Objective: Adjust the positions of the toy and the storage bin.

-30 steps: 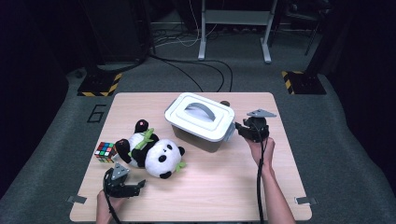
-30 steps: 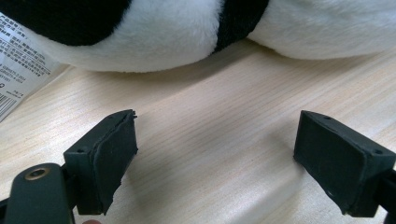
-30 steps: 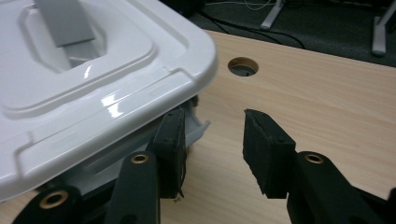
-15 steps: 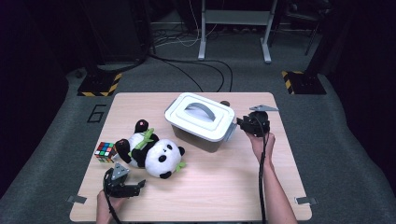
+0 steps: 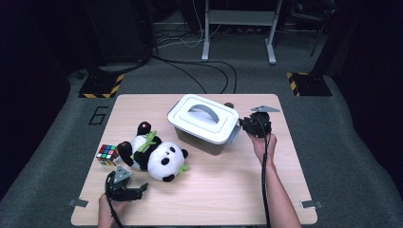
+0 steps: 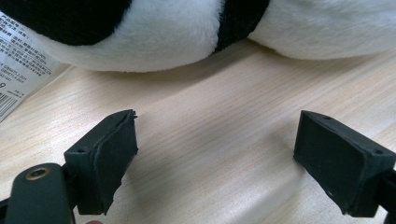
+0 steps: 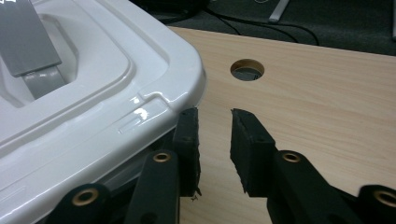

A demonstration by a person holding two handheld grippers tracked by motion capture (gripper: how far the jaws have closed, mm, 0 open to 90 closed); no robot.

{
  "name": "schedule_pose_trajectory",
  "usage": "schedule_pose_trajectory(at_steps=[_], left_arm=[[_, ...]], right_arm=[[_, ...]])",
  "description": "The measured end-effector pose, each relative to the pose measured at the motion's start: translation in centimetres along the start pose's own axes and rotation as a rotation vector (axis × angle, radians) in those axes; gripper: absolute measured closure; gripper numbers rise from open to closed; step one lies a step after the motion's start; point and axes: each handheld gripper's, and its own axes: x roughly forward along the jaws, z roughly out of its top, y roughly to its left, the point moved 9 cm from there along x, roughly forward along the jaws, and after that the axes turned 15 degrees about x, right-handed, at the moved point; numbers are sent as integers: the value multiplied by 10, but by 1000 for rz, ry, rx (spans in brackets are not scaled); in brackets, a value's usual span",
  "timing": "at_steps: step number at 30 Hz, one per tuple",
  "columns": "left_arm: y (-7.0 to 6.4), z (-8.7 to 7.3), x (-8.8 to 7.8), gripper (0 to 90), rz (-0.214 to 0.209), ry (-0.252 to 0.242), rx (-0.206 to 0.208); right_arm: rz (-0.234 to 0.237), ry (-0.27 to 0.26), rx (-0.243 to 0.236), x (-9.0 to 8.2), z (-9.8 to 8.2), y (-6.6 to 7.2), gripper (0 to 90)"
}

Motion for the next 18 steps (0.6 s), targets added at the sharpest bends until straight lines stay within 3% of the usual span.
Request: schedule_pose_trajectory(at_steps=[8,18], left_arm=[[-1,0,0,131,-1,0,-5],[-1,0,0,132,-1,0,-6]], right_arm=[[67,20,69,-2,-5,4,803],[77,26,88,-6,-10,9,830]])
